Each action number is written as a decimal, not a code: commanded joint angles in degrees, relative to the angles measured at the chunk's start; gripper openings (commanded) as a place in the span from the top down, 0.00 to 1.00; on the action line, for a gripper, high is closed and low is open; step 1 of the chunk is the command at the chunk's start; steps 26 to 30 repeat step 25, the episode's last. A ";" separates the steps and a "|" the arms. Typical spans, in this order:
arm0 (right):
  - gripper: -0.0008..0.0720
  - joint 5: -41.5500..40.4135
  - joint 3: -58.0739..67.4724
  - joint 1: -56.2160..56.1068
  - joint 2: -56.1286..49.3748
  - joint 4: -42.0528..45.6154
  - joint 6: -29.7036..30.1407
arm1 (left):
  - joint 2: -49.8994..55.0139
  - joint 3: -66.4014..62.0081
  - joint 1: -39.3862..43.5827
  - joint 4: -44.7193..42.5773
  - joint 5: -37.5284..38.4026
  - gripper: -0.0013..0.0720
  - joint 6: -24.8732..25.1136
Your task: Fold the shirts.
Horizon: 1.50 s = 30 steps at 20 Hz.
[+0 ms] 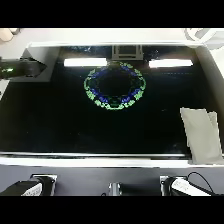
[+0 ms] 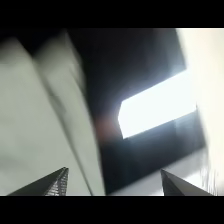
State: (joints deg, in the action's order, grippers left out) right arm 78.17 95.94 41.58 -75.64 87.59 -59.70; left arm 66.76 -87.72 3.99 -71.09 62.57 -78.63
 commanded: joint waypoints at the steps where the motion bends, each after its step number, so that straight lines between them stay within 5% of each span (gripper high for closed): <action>1: 0.15 -1.46 5.81 -20.09 -0.87 -0.33 -3.04 | 9.18 -8.98 10.27 -36.59 3.21 0.93 -13.27; 2: 0.14 1.20 5.07 -25.83 -2.14 -0.37 -6.95 | 11.10 -8.96 10.73 -34.58 5.77 0.81 -14.45; 4: 0.11 8.44 3.96 -33.79 -5.90 -0.81 -7.93 | 15.28 -8.46 10.56 -27.56 18.51 0.21 -16.68; 5: 0.10 12.57 3.82 -36.20 -8.00 -1.22 -7.78 | 16.72 -6.78 10.36 -24.06 22.64 0.16 -16.28; 7: 0.06 16.83 3.80 -39.45 -11.23 -0.79 -8.17 | 14.86 -1.36 10.40 -23.17 18.97 0.16 -13.27; 9: 0.06 16.28 3.80 -41.46 -12.07 -0.74 -8.24 | 13.11 0.50 9.33 -23.15 14.47 0.16 -16.74; 30: 0.06 16.20 3.82 -42.14 -12.00 -1.27 -8.24 | 13.66 0.33 8.87 -23.15 14.29 0.16 -17.44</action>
